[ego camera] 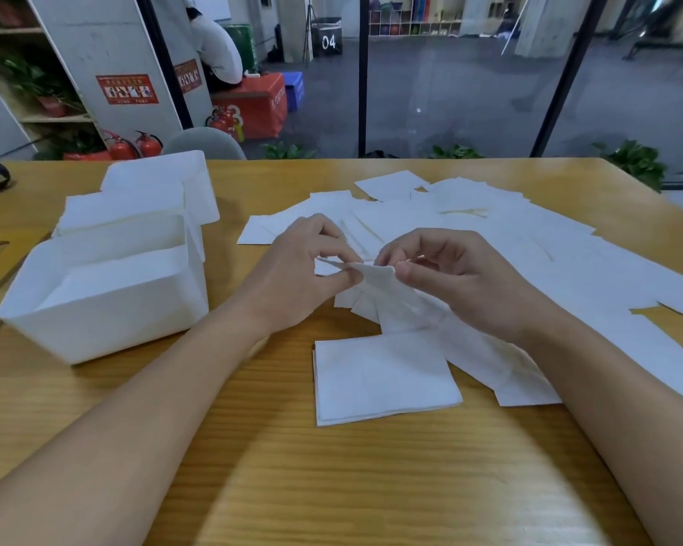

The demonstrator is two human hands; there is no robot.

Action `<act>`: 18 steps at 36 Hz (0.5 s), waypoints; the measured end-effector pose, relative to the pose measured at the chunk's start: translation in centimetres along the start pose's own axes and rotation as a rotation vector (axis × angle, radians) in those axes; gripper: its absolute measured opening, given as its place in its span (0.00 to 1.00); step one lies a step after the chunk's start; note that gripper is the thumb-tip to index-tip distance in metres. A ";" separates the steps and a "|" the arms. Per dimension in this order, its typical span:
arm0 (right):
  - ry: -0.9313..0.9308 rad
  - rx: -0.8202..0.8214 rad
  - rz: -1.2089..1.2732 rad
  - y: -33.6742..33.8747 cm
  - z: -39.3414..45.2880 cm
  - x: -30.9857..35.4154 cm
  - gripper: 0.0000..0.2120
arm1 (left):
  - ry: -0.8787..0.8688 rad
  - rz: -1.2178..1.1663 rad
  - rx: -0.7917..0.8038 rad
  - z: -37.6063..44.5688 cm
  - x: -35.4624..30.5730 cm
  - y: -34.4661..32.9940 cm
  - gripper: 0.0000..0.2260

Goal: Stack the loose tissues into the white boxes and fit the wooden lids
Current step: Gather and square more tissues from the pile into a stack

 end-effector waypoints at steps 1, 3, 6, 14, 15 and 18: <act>-0.015 -0.011 0.010 0.2 0.0 -0.2 0.08 | -0.030 0.009 -0.016 0.0 -0.3 0.1 0.01; -0.024 -0.056 0.010 0.7 0.0 -0.3 0.10 | -0.063 0.014 -0.046 -0.2 -0.7 0.3 0.01; 0.010 -0.106 -0.029 1.1 -0.1 0.0 0.12 | -0.041 -0.012 -0.023 -0.2 -0.6 0.1 0.02; 0.184 -0.229 -0.350 0.8 -0.4 1.1 0.01 | -0.063 0.005 0.012 -0.3 -1.1 0.3 0.04; 0.173 -0.245 -0.358 1.1 -0.4 1.0 0.02 | -0.052 -0.024 0.014 -0.4 -1.0 0.4 0.04; 0.115 -0.309 -0.310 2.4 -0.4 0.9 0.04 | -0.050 -0.091 0.001 -0.3 -0.9 1.4 0.06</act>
Point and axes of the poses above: each hand's wrist, its own z-axis towards the middle knuckle, its own y-axis out of the back of the hand, x = y × z, the point moved 9 cm from there along z, towards the middle knuckle, and after that the axes turned 7 degrees about z, right-handed, at the moved point
